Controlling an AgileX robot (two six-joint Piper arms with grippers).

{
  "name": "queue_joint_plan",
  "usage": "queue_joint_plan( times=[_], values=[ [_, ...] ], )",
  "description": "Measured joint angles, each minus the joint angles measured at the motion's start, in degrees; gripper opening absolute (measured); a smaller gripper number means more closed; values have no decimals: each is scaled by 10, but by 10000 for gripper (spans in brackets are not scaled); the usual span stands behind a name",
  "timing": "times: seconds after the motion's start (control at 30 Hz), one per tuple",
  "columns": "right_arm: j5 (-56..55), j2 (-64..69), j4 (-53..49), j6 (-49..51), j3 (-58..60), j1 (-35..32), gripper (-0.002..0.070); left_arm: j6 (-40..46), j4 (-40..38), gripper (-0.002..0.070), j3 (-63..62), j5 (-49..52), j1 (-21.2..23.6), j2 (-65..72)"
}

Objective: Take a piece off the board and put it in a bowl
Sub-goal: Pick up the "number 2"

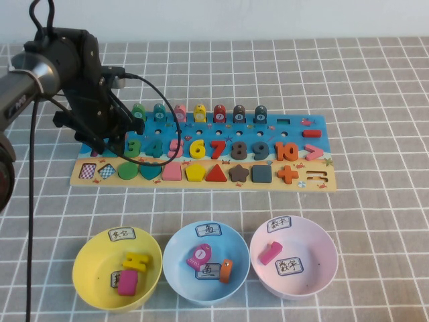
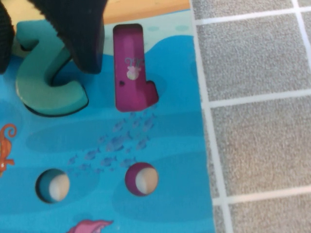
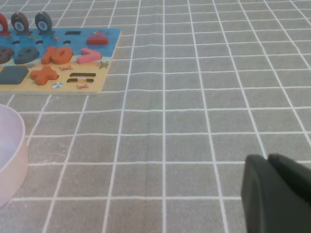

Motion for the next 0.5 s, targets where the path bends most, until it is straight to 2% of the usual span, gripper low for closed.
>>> queue_joint_plan(
  times=[0.5],
  values=[
    [0, 0, 0, 0, 0, 0, -17, -3, -1, 274, -3, 9, 0, 5]
  ],
)
